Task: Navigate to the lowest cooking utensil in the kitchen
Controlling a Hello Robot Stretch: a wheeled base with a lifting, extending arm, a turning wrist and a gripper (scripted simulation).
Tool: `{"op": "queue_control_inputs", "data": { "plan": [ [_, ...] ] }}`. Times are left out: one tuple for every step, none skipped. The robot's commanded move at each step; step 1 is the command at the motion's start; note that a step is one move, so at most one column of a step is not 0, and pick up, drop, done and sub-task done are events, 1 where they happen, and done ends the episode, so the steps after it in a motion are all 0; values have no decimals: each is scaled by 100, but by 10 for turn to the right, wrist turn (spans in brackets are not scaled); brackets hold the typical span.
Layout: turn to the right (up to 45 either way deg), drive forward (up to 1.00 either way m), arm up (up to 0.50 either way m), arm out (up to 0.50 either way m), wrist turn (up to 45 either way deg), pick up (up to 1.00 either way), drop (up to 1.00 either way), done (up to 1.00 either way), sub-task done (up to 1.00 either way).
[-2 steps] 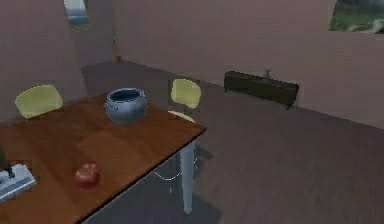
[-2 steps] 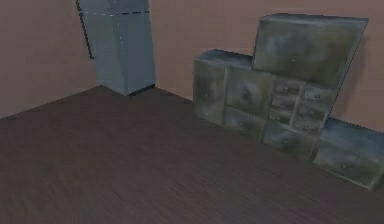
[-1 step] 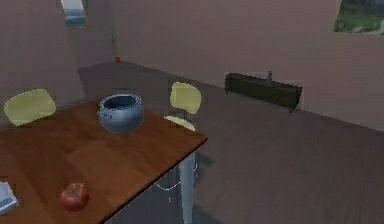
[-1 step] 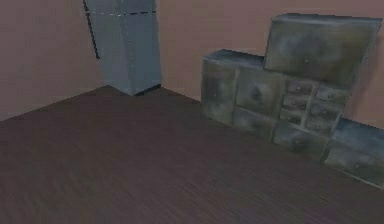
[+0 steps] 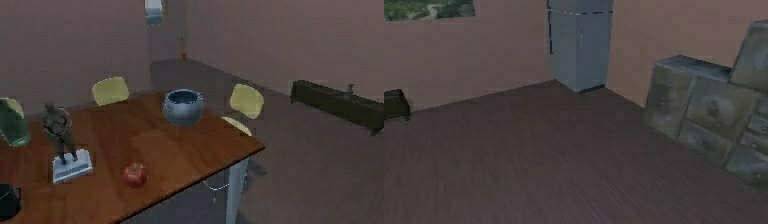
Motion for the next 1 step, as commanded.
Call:
{"op": "queue_control_inputs", "data": {
  "plan": [
    [0,0,0,0,0,0,0,100,0]
  ]
}}
